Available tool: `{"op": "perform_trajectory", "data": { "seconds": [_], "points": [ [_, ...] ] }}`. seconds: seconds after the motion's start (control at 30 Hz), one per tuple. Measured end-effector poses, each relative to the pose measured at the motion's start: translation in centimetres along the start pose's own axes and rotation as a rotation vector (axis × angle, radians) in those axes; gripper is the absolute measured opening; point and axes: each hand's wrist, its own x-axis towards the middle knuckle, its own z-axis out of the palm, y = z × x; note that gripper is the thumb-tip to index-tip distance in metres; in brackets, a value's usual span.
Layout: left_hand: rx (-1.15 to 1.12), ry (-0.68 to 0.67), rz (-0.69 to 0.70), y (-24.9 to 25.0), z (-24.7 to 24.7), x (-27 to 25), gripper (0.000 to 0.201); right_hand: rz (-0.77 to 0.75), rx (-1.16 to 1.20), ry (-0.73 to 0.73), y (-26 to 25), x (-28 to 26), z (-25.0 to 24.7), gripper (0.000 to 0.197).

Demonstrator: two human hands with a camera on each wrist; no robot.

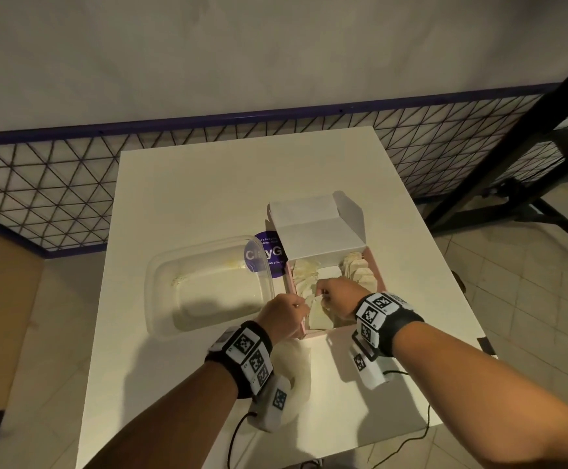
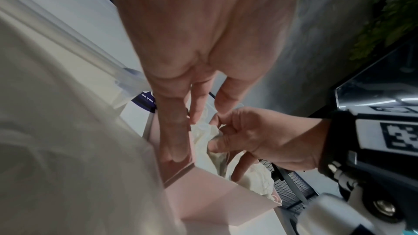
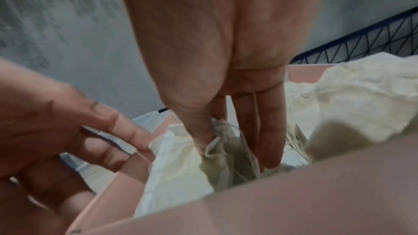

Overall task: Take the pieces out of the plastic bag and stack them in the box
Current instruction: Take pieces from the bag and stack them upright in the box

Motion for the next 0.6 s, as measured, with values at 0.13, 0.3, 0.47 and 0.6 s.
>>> {"op": "perform_trajectory", "data": {
  "seconds": [0.13, 0.3, 0.47, 0.6],
  "points": [
    [0.000, 0.050, 0.079, -1.8, 0.4, 0.9, 0.043, -0.005, 0.003, -0.005, 0.4, 0.3, -0.1, 0.026],
    [-0.221, 0.120, -0.132, 0.1, -0.1, 0.3, 0.021, 0.025, 0.106, -0.125, 0.5, -0.2, 1.1, 0.051],
    [-0.065, 0.041, 0.045, -1.4, 0.1, 0.2, 0.040, 0.017, 0.030, -0.107, -0.5, 0.3, 2.1, 0.064],
    [-0.096, 0.020, 0.027, -1.1, 0.1, 0.2, 0.045, 0.002, 0.005, -0.022, -1.0, 1.1, 3.7, 0.053]
  ]
}}
